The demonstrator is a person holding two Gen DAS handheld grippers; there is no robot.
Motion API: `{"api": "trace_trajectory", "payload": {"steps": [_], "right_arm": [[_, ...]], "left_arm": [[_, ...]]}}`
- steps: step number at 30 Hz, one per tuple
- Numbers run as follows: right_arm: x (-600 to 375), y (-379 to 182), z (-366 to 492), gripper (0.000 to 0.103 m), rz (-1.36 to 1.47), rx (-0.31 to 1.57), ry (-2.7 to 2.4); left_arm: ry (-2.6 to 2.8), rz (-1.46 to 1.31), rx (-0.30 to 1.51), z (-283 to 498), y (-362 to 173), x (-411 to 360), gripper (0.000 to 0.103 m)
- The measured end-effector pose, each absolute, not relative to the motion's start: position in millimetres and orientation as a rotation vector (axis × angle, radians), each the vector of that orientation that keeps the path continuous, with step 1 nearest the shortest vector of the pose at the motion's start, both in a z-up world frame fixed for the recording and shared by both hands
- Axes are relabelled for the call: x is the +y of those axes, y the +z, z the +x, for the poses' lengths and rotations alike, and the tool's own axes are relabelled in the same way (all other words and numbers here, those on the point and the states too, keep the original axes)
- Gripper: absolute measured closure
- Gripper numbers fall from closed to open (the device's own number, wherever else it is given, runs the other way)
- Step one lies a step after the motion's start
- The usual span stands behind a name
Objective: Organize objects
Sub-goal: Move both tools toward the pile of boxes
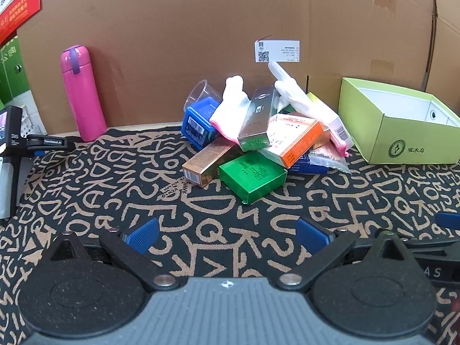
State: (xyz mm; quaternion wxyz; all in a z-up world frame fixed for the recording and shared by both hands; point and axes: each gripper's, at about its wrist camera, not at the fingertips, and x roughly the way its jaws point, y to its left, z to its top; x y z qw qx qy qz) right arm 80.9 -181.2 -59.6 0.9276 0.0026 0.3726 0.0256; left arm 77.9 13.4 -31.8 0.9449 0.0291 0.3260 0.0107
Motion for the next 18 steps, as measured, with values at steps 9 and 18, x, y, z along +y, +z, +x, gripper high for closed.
{"api": "trace_trajectory", "payload": {"steps": [9, 18], "right_arm": [[-169, -64, 112, 0.000, -0.034, 0.736, 0.135], [-137, -79, 174, 0.013, -0.108, 0.727, 0.279]], "left_arm": [[-0.094, 0.022, 0.655, 102, -35, 28, 0.000], [-0.186, -0.004, 0.719, 166, -43, 24, 0.013]]}}
